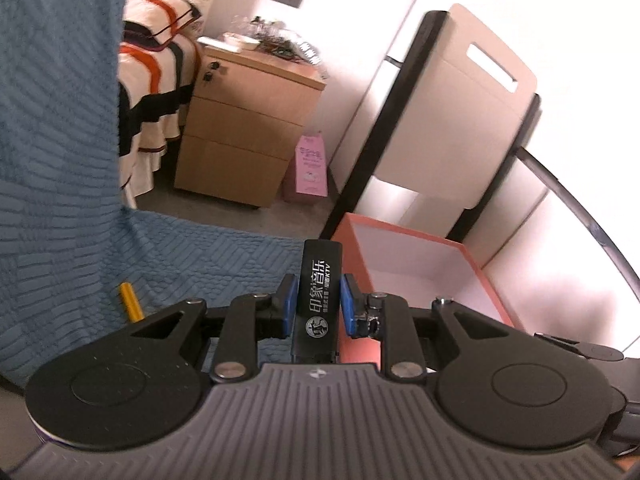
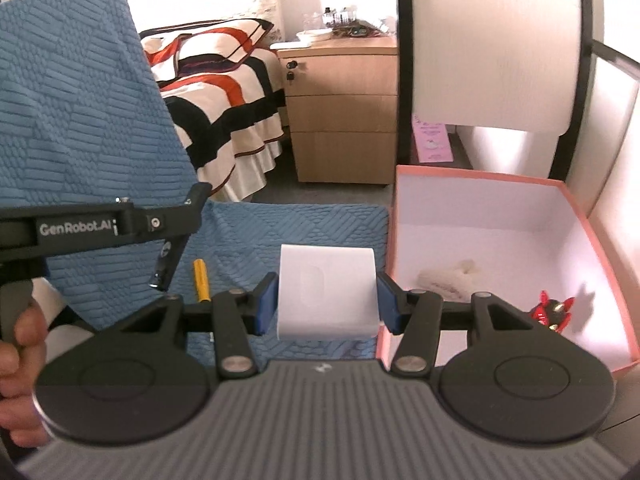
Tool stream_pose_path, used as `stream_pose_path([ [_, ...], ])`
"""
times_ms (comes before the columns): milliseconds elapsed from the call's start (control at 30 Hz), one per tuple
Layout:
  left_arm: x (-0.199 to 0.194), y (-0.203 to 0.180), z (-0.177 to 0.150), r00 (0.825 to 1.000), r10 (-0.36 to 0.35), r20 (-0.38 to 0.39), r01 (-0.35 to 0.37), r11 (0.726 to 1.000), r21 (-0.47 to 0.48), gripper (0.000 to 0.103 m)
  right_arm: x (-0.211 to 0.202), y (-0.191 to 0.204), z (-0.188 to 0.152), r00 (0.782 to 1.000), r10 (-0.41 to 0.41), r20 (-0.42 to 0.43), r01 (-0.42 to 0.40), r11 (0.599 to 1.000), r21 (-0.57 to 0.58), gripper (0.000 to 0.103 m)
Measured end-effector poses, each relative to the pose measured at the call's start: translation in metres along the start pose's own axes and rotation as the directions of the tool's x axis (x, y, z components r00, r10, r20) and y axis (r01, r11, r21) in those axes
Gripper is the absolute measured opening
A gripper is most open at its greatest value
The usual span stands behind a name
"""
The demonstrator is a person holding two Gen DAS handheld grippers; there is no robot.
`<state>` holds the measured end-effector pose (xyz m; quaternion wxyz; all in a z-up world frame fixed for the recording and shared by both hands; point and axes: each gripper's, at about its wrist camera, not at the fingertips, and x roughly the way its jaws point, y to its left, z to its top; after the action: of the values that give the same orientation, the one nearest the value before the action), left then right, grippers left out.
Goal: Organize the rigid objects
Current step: 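Carry USB stick with left gripper while right gripper carries square charger over pink box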
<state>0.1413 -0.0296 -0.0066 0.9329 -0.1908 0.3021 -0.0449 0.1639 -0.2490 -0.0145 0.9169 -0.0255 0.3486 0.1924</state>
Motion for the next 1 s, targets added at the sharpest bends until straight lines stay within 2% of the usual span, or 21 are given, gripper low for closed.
stream_pose_path([
  [433,0.032,-0.072,-0.002,0.993,-0.113,-0.034,0.115,0.992,0.059,0.027,-0.032,-0.062,-0.01,0.993,-0.119,0.029,0.116,0.99,0.076,0.055],
  [567,0.053,-0.096,-0.003,0.991,-0.121,-0.058,0.127,0.986,0.106,0.027,-0.03,-0.086,-0.019,0.986,-0.167,0.005,0.165,0.979,0.119,0.055],
  [767,0.097,-0.127,-0.012,0.982,-0.136,-0.13,0.153,0.979,0.132,0.027,-0.016,-0.116,-0.029,0.981,-0.189,-0.033,0.192,0.965,0.181,0.055],
  [1000,0.151,-0.141,-0.021,0.964,-0.139,-0.228,0.169,0.979,0.116,0.027,0.011,-0.147,-0.034,0.976,-0.197,-0.096,0.213,0.951,0.222,0.055],
])
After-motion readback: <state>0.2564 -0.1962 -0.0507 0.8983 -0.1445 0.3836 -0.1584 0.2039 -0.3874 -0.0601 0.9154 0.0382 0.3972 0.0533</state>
